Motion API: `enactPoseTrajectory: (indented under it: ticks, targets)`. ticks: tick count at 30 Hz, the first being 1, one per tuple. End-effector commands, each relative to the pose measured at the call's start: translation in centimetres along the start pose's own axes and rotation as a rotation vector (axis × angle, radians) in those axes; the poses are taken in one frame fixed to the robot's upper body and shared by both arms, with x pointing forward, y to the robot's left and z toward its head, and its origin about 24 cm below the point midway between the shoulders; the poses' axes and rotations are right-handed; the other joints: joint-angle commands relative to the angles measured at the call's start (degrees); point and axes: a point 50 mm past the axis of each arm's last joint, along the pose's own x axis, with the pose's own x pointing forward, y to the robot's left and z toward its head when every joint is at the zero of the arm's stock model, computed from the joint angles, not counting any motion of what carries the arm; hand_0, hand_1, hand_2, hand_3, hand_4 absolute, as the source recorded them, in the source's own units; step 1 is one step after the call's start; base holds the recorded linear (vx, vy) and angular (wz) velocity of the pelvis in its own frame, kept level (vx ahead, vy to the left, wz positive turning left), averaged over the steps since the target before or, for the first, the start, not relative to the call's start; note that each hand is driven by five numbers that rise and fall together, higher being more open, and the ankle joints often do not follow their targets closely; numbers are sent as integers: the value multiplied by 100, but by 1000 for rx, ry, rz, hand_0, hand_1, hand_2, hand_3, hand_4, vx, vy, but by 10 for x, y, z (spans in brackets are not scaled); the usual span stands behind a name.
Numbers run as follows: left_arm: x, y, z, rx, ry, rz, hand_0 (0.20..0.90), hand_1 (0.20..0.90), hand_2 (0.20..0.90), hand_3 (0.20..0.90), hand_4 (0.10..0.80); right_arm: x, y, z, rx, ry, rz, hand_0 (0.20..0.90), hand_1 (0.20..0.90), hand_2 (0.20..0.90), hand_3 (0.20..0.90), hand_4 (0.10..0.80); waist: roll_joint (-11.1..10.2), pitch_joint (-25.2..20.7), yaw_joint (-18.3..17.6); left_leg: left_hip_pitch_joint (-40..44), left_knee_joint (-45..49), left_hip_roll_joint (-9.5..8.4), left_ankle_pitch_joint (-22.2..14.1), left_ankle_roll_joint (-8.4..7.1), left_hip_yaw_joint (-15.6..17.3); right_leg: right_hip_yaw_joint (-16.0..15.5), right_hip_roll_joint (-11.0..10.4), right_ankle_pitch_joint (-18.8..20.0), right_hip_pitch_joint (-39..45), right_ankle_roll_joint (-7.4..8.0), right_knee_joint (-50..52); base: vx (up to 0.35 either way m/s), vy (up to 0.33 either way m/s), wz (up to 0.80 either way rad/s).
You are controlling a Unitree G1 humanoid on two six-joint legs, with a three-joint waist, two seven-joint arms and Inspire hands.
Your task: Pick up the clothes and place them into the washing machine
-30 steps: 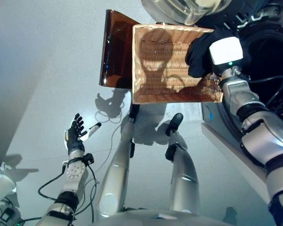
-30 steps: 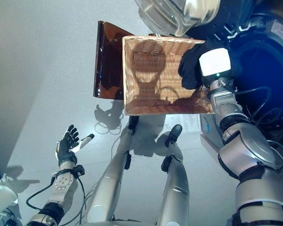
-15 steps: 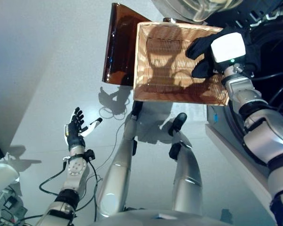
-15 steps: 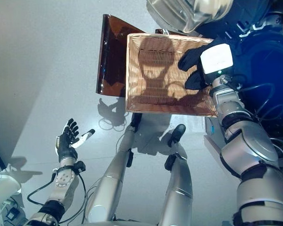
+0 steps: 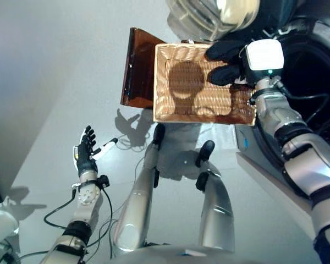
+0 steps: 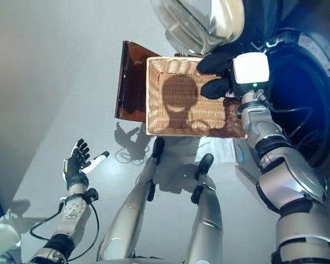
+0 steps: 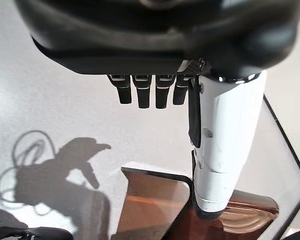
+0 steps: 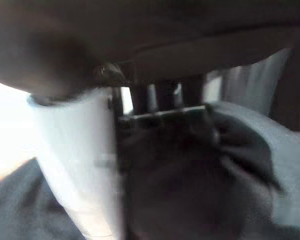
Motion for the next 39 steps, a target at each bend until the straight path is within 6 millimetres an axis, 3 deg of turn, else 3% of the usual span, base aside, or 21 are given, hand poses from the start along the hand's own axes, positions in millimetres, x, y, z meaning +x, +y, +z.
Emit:
enactPoseTrajectory:
  ticks: [1, 2, 3, 4, 6, 7, 8, 10, 13, 15, 20, 29, 34, 39]
  targets:
    - [7, 26, 6, -5, -46, 115, 900, 900, 900, 900, 800, -8, -2, 11, 477, 83, -130, 200, 200, 200, 200, 300, -65, -205, -238, 257, 128, -69, -542, -310, 297, -64, 63, 889, 1004, 132, -1715, 16, -15, -11]
    - [7, 27, 7, -11, -48, 121, 900, 900, 900, 900, 800, -15, 5, 12, 628, 139, -146, 200, 200, 200, 200, 300, -61, -217, -250, 302, 128, -74, -547, -305, 311, -64, 59, 897, 1066, 132, -1746, 16, -15, -9]
    - [7, 27, 7, -10, -47, 121, 900, 900, 900, 900, 800, -16, 6, 12, 628, 141, -145, 200, 200, 200, 200, 300, -66, -217, -244, 308, 127, -74, -549, -306, 313, -62, 59, 898, 1071, 132, -1748, 0, 0, 0]
    - [8, 28, 8, -16, -46, 125, 900, 900, 900, 900, 800, -24, 14, 12, 746, 172, -124, 200, 200, 200, 200, 300, -46, -216, -256, 339, 129, -86, -556, -297, 333, -51, 66, 891, 1101, 126, -1760, 0, 0, 0]
    - [9, 29, 8, -25, -44, 133, 900, 900, 900, 900, 800, -44, 36, 9, 1193, 380, -173, 200, 200, 200, 200, 300, -4, -238, -276, 378, 157, -104, -597, -279, 363, -31, 57, 889, 1127, 121, -1776, 9, 6, -3]
    - [9, 29, 8, -24, -44, 132, 900, 900, 900, 900, 800, -44, 36, 8, 1195, 381, -172, 200, 200, 200, 200, 300, -9, -238, -269, 381, 158, -103, -600, -279, 367, -27, 57, 888, 1128, 121, -1776, 9, 14, -9]
    - [10, 28, 7, -34, -36, 136, 900, 900, 900, 900, 800, -57, 50, 7, 1423, 489, -201, 200, 200, 200, 200, 300, 24, -241, -278, 387, 182, -107, -628, -272, 389, 3, 54, 879, 1136, 112, -1777, 9, 16, -11]
    - [10, 24, 7, -45, -36, 123, 900, 900, 900, 900, 800, -65, 56, 19, 1727, 534, -267, 200, 200, 200, 200, 300, 80, -241, -295, 383, 188, -124, -651, -264, 406, 37, 45, 877, 1131, 114, -1795, 12, 34, -14]
    - [8, 20, 6, -61, -30, 105, 900, 900, 900, 900, 800, -73, 64, 22, 1866, 566, -292, 200, 200, 200, 200, 300, 135, -257, -286, 376, 200, -129, -669, -261, 418, 54, 35, 864, 1119, 113, -1799, 10, 27, -15]
    - [3, 13, 6, -102, -33, 65, 900, 900, 900, 900, 800, -74, 66, 31, 2108, 571, -379, 200, 200, 200, 200, 300, 265, -271, -238, 347, 233, -157, -694, -248, 440, 77, 19, 845, 1084, 102, -1790, 6, 31, -5]
    - [-5, 8, 2, -147, -21, 14, 900, 900, 900, 900, 800, -78, 70, 29, 2263, 611, -495, 200, 200, 200, 200, 300, 492, -305, -149, 284, 256, -197, -724, -233, 471, 138, -27, 819, 1009, 102, -1775, 6, 29, 2]
    - [-14, 4, -6, -170, 10, -25, 900, 900, 900, 900, 800, -68, 57, 18, 2316, 570, -609, 200, 200, 200, 200, 300, 676, -347, -73, 210, 312, -234, -766, -214, 526, 238, -45, 802, 895, 99, -1714, 14, 19, -2]
    - [-19, 6, -11, -156, 26, -39, 900, 900, 900, 900, 800, -54, 32, -2, 2298, 506, -755, 200, 200, 200, 200, 300, 788, -393, -72, 189, 350, -252, -817, -196, 581, 323, -38, 787, 825, 91, -1683, 12, 8, -1]
    - [-22, 11, -12, -141, 26, -41, 900, 900, 900, 900, 800, -38, -13, -35, 2248, 390, -981, 200, 200, 200, 200, 300, 902, -445, -71, 181, 379, -262, -862, -180, 605, 394, -41, 768, 791, 92, -1658, 29, 3, -10]
